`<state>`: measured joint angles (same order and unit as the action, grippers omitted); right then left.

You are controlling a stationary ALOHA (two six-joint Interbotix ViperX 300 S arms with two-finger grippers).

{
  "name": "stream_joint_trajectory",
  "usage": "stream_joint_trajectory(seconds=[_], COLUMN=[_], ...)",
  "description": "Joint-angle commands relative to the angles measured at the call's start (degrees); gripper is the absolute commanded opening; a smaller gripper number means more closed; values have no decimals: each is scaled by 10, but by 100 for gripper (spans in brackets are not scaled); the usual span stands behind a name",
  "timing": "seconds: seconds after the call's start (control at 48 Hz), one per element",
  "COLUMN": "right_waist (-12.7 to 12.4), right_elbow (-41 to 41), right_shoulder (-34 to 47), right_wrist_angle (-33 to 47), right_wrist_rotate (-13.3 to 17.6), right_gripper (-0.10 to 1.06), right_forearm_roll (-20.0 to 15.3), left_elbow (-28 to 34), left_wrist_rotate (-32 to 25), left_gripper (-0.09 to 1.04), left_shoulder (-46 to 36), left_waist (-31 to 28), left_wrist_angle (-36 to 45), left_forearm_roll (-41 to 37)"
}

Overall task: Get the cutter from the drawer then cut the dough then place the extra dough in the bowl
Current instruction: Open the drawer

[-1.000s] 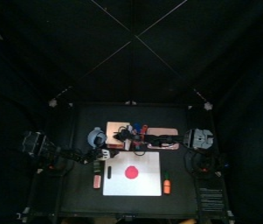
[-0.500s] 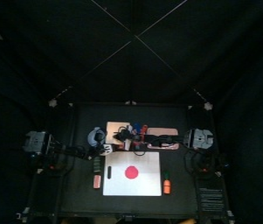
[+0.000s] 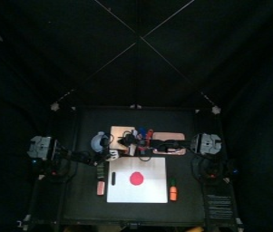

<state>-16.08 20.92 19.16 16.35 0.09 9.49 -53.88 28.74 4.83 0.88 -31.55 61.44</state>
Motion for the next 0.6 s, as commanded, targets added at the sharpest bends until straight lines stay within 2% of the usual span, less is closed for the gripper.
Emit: stream_joint_trajectory(seconds=[0.021,0.167,0.604], right_waist=[-1,-2,-2], right_elbow=[-1,-1,1], right_shoulder=[-7,-8,-5], right_wrist_angle=[-9,-9,-25], right_wrist_rotate=[-1,0,0], right_gripper=[5,5,5], right_forearm_roll=[-1,-1,-1], left_elbow=[5,1,4], left_wrist_rotate=[-1,0,3], left_gripper=[54,52,51], left_shoulder=[-2,-2,-16], left_waist=[-5,1,88], left_wrist_angle=[-2,-2,5], left_forearm_roll=[1,3,23])
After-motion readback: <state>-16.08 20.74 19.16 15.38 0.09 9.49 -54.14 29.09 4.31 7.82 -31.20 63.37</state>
